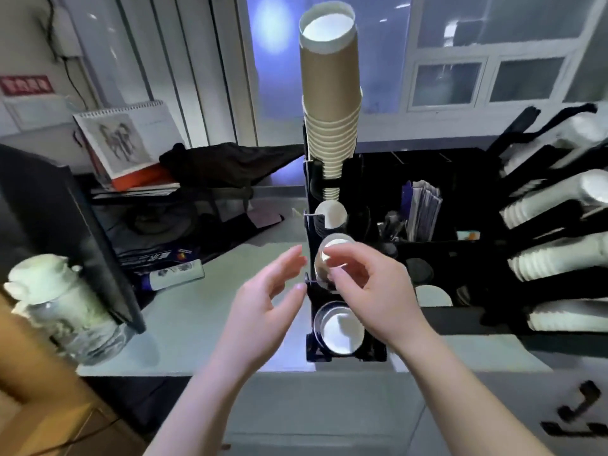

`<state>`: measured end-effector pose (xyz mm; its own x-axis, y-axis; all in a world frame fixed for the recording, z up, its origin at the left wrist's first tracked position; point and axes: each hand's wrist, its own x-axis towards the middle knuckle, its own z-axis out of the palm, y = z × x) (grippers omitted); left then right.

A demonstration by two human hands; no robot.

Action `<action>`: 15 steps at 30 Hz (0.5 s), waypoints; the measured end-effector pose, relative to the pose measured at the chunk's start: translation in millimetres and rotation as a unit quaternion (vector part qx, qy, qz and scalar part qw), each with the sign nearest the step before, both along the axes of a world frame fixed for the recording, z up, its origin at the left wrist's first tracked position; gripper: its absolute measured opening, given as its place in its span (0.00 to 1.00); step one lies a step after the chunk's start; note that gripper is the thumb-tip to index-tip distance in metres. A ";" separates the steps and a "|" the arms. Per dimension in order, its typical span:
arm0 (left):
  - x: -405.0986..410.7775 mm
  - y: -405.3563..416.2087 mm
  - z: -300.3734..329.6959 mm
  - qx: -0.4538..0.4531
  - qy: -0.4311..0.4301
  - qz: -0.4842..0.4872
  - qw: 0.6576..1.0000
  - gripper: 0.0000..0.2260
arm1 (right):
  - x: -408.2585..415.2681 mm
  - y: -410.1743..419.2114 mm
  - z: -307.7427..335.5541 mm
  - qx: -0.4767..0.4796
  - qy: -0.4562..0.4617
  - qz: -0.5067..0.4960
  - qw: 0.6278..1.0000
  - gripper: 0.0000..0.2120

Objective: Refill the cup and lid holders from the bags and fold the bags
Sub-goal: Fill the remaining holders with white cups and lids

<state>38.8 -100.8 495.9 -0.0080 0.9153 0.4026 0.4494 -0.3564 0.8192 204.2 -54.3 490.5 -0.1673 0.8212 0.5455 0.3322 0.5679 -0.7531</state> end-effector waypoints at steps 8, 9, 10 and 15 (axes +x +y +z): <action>-18.4 83.4 13.3 0.026 0.090 -0.027 0.995 0.38 | 12.1 80.0 46.0 0.056 0.081 -0.076 0.992 0.15; -17.9 95.4 16.5 0.027 0.092 -0.025 0.995 0.38 | 14.4 93.6 53.9 0.067 0.086 -0.079 0.991 0.15; -17.9 107.3 19.6 0.027 0.096 -0.022 0.995 0.39 | 16.2 107.5 61.9 0.078 0.094 -0.083 0.989 0.17; -14.0 167.1 46.0 0.046 0.112 0.008 0.993 0.47 | 13.7 171.7 95.5 0.088 0.104 -0.052 0.989 0.34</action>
